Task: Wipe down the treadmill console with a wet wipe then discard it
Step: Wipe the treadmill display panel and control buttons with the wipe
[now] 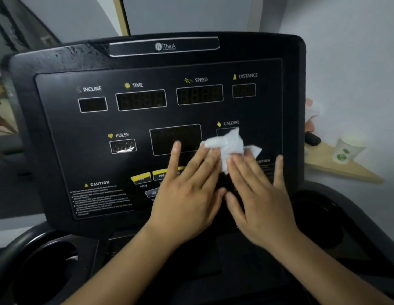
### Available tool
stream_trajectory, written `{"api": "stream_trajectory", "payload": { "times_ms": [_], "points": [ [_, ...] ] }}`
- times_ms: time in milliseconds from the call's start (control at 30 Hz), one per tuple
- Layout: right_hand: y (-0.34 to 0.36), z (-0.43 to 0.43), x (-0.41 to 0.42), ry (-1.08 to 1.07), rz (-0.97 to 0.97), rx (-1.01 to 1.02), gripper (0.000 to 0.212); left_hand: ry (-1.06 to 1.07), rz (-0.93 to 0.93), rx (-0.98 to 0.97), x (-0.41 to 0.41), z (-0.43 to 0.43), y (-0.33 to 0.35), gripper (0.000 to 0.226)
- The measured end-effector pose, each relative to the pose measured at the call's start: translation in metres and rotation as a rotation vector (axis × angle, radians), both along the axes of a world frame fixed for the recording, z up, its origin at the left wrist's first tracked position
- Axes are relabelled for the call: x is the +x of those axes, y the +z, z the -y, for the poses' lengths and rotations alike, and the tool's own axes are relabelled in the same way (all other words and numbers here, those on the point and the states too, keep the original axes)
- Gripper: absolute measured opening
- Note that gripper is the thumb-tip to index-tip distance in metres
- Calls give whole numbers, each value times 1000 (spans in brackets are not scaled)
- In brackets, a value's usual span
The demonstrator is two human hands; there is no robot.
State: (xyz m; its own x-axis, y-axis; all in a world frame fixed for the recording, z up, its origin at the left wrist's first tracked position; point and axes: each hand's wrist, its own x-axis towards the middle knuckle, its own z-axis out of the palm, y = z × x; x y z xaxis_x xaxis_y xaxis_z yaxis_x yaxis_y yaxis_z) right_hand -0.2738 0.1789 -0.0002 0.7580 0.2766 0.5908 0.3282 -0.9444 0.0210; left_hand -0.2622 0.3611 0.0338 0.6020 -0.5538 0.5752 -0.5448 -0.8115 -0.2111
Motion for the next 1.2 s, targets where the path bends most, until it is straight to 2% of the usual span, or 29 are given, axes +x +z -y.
{"api": "stream_trajectory", "payload": {
  "times_ms": [167, 300, 433, 633, 800, 1033, 1200],
  "points": [
    [15, -19, 6, 39, -36, -12, 53, -4, 162, -79, 14, -1, 10, 18],
    [10, -22, -1, 9, -77, -39, 59, -15, 182, -162, 17, 1, 4, 27],
    [0, -15, -10, 46, -70, -92, 59, -19, 189, -116, 9, -12, -10, 27],
    [27, -30, 11, 86, -10, -55, 54, 61, 210, -78, 12, -22, -2, 36],
    [0, -41, -5, 152, -33, -71, 55, 81, 197, -53, -5, -52, -24, 33],
    [38, -86, 17, 137, -23, -24, 58, 186, 237, -98, 8, -73, 10, 37],
    [5, -84, -3, 192, -39, -56, 59, 187, 172, -116, -16, -76, -25, 43]
  ]
}}
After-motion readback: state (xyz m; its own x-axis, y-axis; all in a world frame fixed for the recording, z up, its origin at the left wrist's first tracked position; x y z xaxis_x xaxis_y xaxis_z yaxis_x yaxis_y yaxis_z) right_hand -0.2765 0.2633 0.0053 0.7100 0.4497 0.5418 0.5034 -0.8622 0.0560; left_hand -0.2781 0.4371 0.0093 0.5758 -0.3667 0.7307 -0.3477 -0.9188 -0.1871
